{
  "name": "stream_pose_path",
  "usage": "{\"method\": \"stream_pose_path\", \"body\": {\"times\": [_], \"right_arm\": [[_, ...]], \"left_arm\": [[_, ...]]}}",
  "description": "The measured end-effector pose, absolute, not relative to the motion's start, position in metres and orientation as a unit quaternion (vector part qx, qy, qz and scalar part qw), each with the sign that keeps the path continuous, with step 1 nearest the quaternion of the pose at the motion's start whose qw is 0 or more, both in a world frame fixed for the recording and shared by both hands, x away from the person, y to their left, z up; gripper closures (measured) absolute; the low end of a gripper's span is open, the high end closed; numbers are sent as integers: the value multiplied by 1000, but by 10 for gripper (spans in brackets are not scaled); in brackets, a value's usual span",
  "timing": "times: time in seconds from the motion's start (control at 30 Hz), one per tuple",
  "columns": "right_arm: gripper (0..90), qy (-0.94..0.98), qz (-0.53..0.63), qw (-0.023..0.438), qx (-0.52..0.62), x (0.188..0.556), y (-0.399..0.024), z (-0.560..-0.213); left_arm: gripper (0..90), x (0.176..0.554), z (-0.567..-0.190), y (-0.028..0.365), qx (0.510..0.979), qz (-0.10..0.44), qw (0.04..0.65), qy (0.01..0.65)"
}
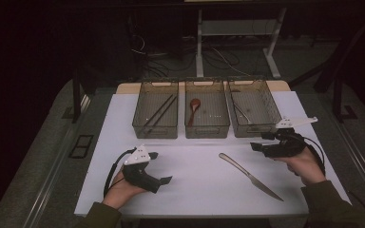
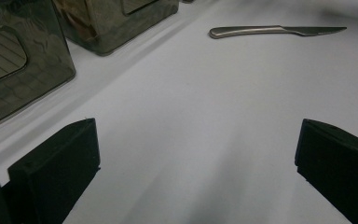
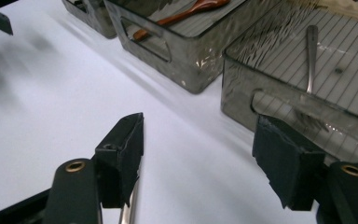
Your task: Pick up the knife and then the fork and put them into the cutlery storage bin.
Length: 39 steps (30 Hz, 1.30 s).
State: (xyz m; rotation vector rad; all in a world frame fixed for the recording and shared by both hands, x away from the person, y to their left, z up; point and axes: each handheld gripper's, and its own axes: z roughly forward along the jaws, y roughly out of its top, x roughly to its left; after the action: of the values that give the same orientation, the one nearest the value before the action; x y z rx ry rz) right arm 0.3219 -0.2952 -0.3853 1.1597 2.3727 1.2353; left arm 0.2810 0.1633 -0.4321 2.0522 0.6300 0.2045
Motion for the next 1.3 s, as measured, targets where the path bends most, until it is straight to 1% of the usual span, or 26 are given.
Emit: {"method": "stream_pose_path", "body": {"times": [0.27,0.4,0.63,0.8,0.93,0.97,1.03,1.3], "right_arm": [[333,828,394,97,387,310,-291,-392],[353,835,380,90,387,307,-289,-393],[377,857,329,65,391,306,-279,-393],[428,878,293,51,374,305,-270,-396],[438,887,266,42,375,306,-264,-398],[459,888,259,35,379,307,-262,-398],[466,894,248,20,373,308,-259,-398],[534,909,197,9,367,313,-240,-402]], "left_arm": [[0,280,-432,163,838,83,474,257],[0,280,-432,162,838,83,474,257],[0,280,-431,162,837,83,476,256],[0,280,-431,162,838,83,475,255],[0,280,-432,162,837,82,476,256],[0,280,-432,162,838,82,475,256],[0,280,-432,162,838,81,475,257],[0,280,-432,162,838,81,474,256]]}}
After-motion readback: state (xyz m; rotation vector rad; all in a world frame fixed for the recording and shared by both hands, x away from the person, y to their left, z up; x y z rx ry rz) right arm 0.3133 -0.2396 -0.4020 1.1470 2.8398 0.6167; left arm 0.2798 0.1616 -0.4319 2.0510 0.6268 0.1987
